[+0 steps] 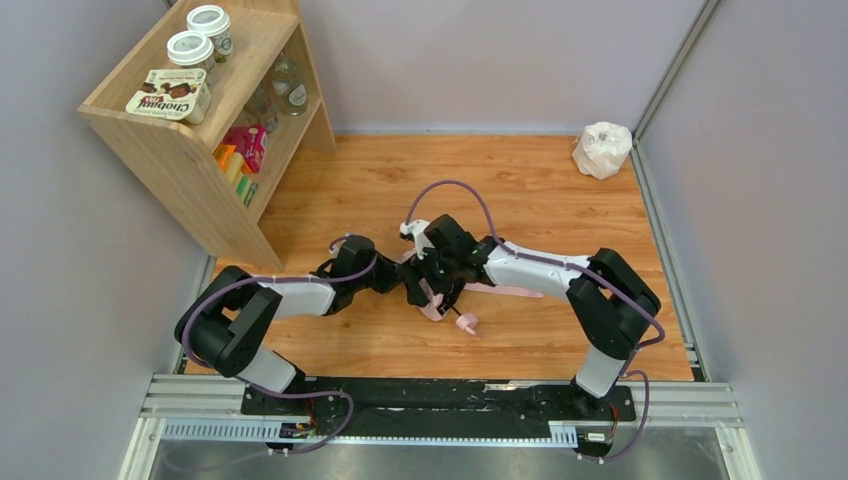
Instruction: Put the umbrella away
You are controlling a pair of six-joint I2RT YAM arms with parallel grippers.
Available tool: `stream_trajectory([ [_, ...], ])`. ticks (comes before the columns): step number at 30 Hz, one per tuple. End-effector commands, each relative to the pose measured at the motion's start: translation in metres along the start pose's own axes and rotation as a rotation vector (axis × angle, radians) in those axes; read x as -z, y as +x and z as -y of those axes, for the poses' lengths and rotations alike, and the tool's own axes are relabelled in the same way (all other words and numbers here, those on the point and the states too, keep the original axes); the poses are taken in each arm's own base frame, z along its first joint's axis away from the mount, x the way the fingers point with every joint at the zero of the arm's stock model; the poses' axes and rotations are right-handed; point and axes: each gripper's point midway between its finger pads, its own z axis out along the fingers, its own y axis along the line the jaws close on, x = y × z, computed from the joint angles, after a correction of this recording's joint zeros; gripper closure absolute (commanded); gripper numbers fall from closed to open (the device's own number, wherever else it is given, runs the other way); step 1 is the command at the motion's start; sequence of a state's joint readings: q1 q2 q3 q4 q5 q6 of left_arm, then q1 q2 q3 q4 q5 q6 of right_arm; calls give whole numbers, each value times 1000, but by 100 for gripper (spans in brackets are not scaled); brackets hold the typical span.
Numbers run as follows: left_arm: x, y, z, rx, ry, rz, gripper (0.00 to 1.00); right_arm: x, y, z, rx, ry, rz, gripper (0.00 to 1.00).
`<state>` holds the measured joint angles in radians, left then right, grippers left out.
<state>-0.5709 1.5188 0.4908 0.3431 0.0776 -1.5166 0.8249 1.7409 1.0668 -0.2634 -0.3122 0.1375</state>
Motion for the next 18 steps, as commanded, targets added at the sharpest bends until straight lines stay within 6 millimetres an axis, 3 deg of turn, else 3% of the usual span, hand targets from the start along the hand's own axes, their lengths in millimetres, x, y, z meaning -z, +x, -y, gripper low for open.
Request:
stream_trajectory([
  [1, 12, 8, -101, -53, -341, -14, 100, 8, -26, -21, 222, 108, 53, 10],
  [4, 15, 8, -97, -50, -340, -13, 100, -7, -19, -20, 286, 232, 48, 9],
  [6, 16, 8, -92, -48, -333, -14, 100, -11, -17, -3, 349, 398, 62, 9],
  [11, 18, 8, -82, -32, -311, -16, 100, -28, 12, 25, 344, 587, 14, 22],
  [18, 25, 6, -65, -52, -244, -2, 100, -40, 51, 40, 224, 482, -59, 81],
])
